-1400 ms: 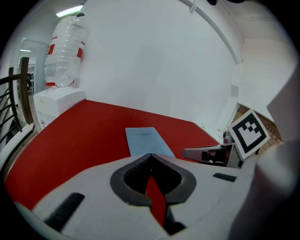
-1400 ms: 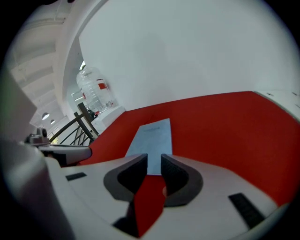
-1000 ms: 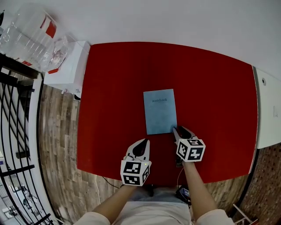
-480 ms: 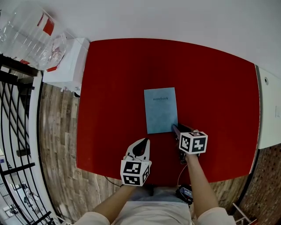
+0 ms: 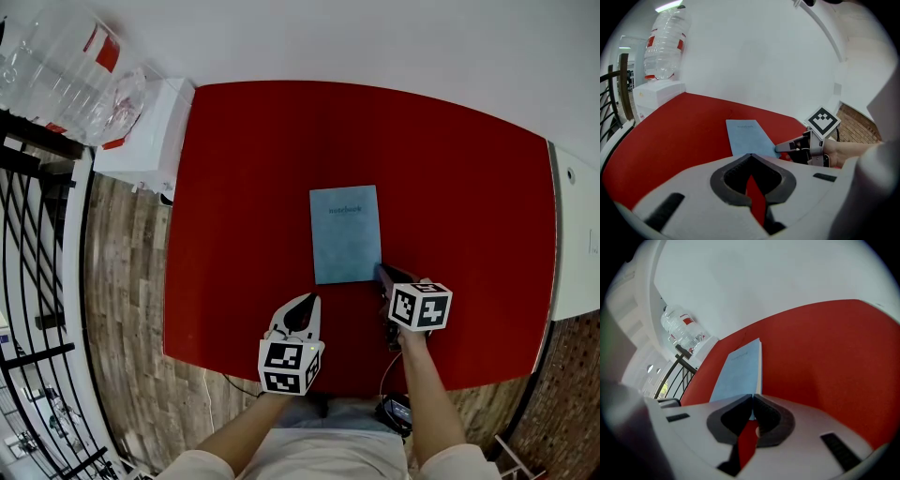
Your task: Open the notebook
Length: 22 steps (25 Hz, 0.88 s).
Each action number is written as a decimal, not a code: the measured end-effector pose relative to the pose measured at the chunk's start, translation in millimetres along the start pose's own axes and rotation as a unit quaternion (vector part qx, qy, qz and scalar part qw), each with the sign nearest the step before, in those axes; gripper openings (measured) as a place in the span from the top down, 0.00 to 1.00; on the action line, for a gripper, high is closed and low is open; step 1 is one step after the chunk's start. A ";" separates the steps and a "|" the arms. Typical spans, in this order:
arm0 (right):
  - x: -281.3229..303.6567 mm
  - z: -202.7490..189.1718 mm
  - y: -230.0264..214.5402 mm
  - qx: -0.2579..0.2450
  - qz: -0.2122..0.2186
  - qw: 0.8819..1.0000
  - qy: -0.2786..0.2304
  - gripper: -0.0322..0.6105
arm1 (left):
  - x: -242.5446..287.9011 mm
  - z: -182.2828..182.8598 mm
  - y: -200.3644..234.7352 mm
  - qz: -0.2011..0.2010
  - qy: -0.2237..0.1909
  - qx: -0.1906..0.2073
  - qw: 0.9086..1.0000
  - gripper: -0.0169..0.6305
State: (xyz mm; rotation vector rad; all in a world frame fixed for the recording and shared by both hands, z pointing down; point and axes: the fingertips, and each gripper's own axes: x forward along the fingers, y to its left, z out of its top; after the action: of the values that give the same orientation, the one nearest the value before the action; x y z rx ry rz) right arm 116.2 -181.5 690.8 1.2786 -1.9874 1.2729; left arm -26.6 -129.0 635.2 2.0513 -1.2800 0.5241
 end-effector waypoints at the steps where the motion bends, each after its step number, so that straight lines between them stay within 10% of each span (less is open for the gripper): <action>1: -1.3 1.0 1.0 -0.003 -0.001 1.000 -0.002 0.92 | 0.0 0.0 -0.5 0.000 0.000 0.001 1.000 0.96; 22: -25.9 30.0 207.9 -0.210 0.088 0.972 -0.061 0.93 | -66.5 -2.2 53.7 0.066 -0.037 -0.041 0.996 0.96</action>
State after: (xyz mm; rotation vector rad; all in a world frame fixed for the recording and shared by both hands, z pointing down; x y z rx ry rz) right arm -51.4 -166.1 562.3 1.0117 -2.3408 0.7932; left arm -104.2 -101.8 611.6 1.9431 -1.4630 0.4506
